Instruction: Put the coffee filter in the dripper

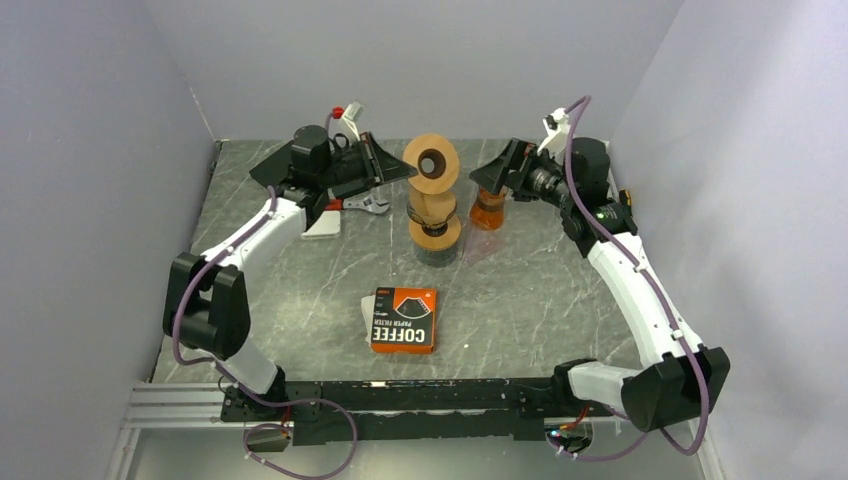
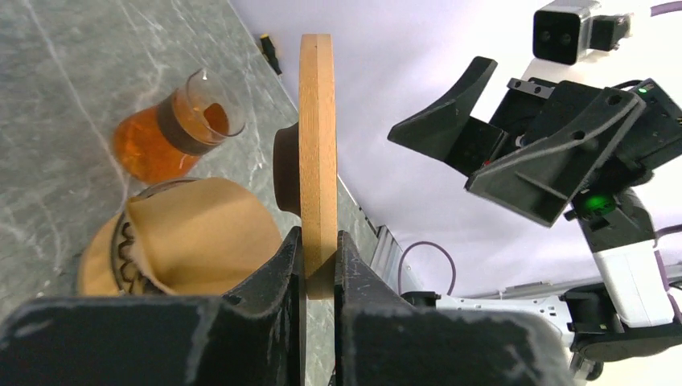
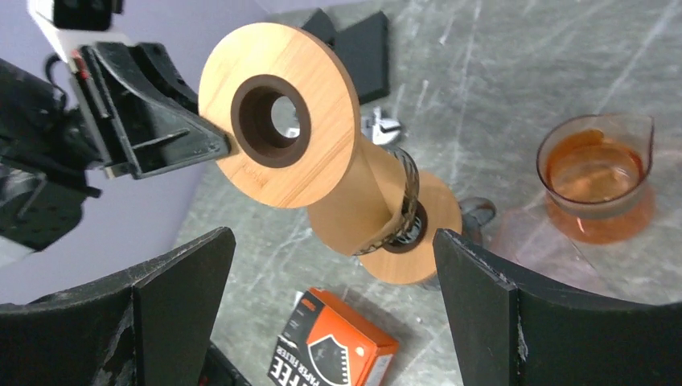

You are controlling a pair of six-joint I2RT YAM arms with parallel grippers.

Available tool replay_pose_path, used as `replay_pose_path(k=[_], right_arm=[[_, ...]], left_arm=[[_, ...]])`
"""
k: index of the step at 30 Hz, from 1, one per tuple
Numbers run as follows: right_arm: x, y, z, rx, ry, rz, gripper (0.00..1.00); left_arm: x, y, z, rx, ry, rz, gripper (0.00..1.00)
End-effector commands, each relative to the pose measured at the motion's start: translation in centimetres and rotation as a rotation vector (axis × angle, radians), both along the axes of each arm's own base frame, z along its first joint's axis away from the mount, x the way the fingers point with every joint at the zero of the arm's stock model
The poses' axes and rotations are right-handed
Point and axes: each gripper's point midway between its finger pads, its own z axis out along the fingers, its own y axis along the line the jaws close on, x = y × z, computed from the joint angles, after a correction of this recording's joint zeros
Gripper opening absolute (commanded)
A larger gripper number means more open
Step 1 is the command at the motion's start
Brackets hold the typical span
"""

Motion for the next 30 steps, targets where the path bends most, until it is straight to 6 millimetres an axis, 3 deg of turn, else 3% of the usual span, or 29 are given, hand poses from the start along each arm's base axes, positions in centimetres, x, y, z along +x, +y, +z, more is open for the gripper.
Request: replay_pose_path(k=[1, 5, 10, 15, 23, 30], right_arm=[[-0.6, 1.6, 3.1, 0.217, -0.066, 0.189, 0.99], [-0.8, 2.8, 3.8, 0.313, -0.073, 0.297, 0.99], [-1.3, 3.9, 4.5, 0.390, -0.077, 0.403, 0.94], [-2.2, 5.6, 5.6, 0.435, -0.114, 0.517, 0.76], [-3.0, 7.2, 6.3, 0.436, -0.141, 0.575, 0.64], [-3.8, 7.6, 6.9, 0.464, -0.163, 0.621, 0.33]], left_arm=[[-1.8, 2.1, 4.4, -0.035, -0.141, -0.011, 0.00], [-3.0, 3.4, 5.3, -0.043, -0.184, -0.035, 0.00], [-6.0, 3.5, 6.9, -0.092, -0.272, -0.145, 0.00], [-7.3, 3.5, 7.3, -0.136, -0.303, -0.188, 0.00], [-7.5, 3.4, 7.3, -0.162, -0.295, -0.221, 0.00], [-7.3, 3.3, 6.8, -0.161, -0.274, -0.228, 0.00]])
